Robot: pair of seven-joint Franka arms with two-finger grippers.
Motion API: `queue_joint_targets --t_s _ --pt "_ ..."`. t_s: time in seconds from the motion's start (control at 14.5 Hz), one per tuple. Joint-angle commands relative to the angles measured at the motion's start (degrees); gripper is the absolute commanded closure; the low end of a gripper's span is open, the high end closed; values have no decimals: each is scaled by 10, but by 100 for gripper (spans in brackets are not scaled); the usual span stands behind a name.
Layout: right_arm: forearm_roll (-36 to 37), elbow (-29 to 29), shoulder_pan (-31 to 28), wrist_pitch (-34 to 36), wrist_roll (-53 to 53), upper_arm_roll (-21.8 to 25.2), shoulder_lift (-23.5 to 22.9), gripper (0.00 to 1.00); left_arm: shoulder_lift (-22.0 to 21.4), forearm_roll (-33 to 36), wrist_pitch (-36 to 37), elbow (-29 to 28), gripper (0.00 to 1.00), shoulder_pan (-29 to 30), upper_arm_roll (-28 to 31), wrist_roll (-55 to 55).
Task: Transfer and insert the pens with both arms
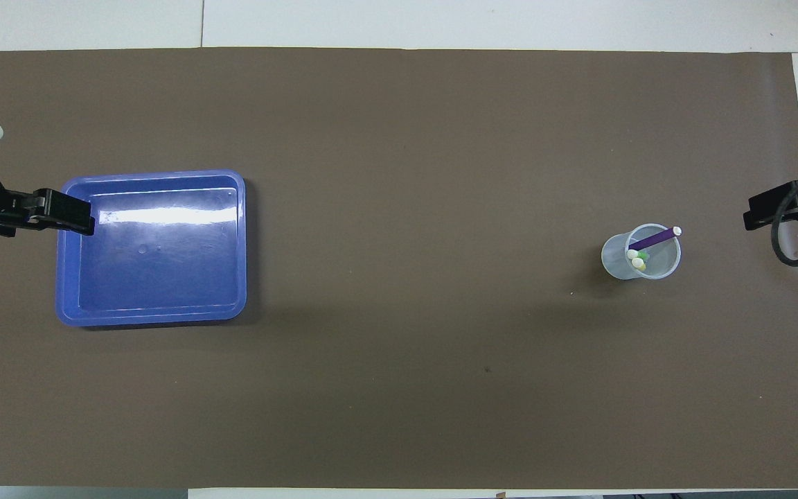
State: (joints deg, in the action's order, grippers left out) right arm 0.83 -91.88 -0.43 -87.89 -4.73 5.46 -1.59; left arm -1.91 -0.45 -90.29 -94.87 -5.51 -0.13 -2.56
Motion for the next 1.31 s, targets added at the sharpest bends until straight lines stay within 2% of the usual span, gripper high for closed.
queue_joint_targets --t_s 0.0,1.24 --pt "-11 5 0 15 14 1 5 0 -6 -5 -8 -8 0 0 2 4" --pt "-9 5 4 20 15 4 9 0 -6 -5 -9 -8 0 -2 2 4"
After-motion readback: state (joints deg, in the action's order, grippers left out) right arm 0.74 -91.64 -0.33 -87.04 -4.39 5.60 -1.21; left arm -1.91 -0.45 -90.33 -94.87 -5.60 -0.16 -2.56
